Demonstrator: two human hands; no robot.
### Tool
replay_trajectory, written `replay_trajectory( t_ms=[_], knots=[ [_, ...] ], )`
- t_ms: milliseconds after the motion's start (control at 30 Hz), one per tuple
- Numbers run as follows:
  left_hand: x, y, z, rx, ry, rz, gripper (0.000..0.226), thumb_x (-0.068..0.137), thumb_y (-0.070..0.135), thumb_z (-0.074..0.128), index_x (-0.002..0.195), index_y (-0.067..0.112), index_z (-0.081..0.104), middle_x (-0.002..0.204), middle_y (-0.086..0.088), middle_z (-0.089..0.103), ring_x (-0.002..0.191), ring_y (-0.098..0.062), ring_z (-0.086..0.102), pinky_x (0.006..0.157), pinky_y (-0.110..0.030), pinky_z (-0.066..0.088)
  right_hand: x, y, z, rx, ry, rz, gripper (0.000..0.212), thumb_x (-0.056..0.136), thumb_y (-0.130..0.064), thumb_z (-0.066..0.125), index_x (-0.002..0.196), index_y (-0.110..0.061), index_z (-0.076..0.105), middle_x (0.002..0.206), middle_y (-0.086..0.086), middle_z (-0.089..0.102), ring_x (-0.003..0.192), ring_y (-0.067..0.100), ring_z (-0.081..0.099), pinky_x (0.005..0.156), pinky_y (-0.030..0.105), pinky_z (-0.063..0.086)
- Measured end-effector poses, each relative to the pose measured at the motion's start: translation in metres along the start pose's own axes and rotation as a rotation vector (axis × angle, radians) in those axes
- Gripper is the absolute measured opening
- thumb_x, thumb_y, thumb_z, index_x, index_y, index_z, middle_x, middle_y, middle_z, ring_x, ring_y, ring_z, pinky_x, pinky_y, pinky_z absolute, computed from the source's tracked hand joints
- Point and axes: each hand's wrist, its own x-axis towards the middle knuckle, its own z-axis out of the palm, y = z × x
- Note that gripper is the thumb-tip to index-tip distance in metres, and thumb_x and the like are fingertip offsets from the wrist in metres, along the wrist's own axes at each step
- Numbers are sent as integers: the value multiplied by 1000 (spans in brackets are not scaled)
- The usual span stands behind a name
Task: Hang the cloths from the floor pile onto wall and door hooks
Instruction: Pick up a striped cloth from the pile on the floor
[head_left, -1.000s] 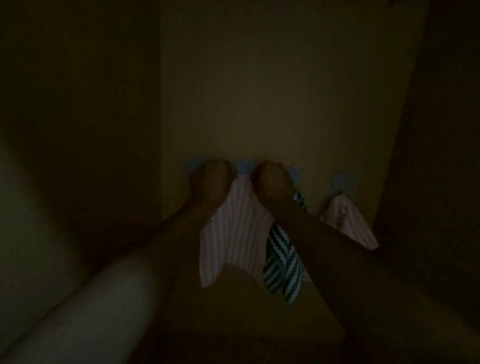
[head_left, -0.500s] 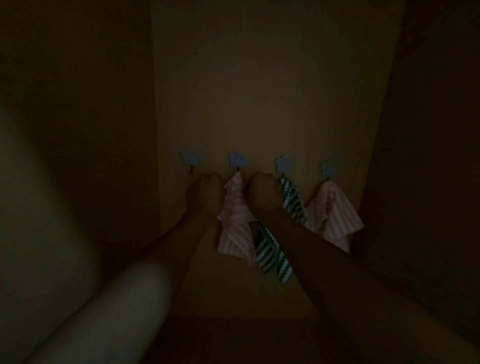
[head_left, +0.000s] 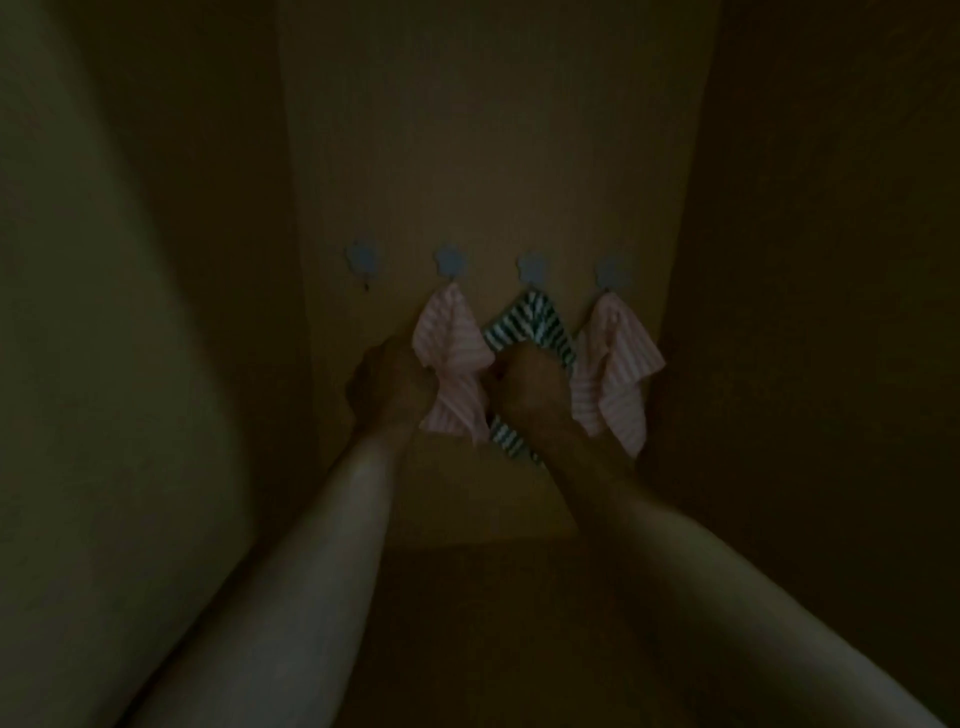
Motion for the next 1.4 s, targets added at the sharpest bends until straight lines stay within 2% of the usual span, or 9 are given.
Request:
replay_trajectory(
  t_ms=[100,200,267,500,700,833,1133,1267,1400],
  knots=[
    [-37,-5,-1,-39,-79,71,27,90,34,57,110,20,69,117,-8,67,100,-30,64,74,-28,44,-37,4,-8,82,-18,-26,26,94,-14,55,78,3,68,85,17,66,82,27,61,66,30,48],
    [-82,-12,-7,-50,-149,151,36,93,35,57,126,22,61,129,-3,62,113,-26,59,86,-27,43,-74,10,-17,76,-49,-59,27,93,-23,58,112,-5,69,111,10,68,99,22,62,72,20,41],
    [-114,-13,-14,-57,-148,218,38,92,35,59,127,21,60,130,-6,61,114,-29,58,93,-33,48,-97,14,-25,56,-43,-70,32,92,-28,59,120,-14,66,117,5,67,103,18,61,71,16,35],
    [-230,-5,-34,49,-236,275,50,97,39,49,144,21,42,146,-5,45,133,-30,39,109,-41,32,-210,43,-64,24,-73,-106,42,89,-34,64,127,-19,57,120,5,62,106,19,61,84,32,51],
    [-337,6,-46,85,-318,283,52,98,45,45,148,31,35,156,2,32,142,-25,27,116,-43,19,-316,80,-108,-6,-130,-73,39,90,-35,62,123,-16,56,115,4,60,102,19,59,73,23,44],
    [-394,10,-53,105,-416,282,54,99,50,40,150,37,29,159,4,23,147,-21,15,119,-47,9,-379,98,-138,-22,-175,36,56,92,-41,59,141,-18,43,135,5,52,123,22,51,92,29,44],
    [-480,30,-74,117,-496,413,56,98,53,38,150,39,22,161,4,16,149,-21,6,120,-52,5,-479,110,-199,-36,-157,137,55,92,-44,57,142,-28,41,141,-3,45,117,17,54,96,32,46],
    [-505,34,-88,69,-530,494,56,98,53,37,150,40,22,162,4,14,150,-21,5,120,-52,3,-517,104,-216,-60,-78,198,54,91,-46,58,140,-32,41,140,-5,47,102,1,50,89,23,41],
    [-536,25,-110,20,-596,545,55,98,52,38,150,40,22,162,5,14,150,-20,3,120,-51,3,-562,84,-226,-106,-28,307,55,90,-49,57,141,-33,40,139,-3,48,118,15,52,90,25,38]
  ],
)
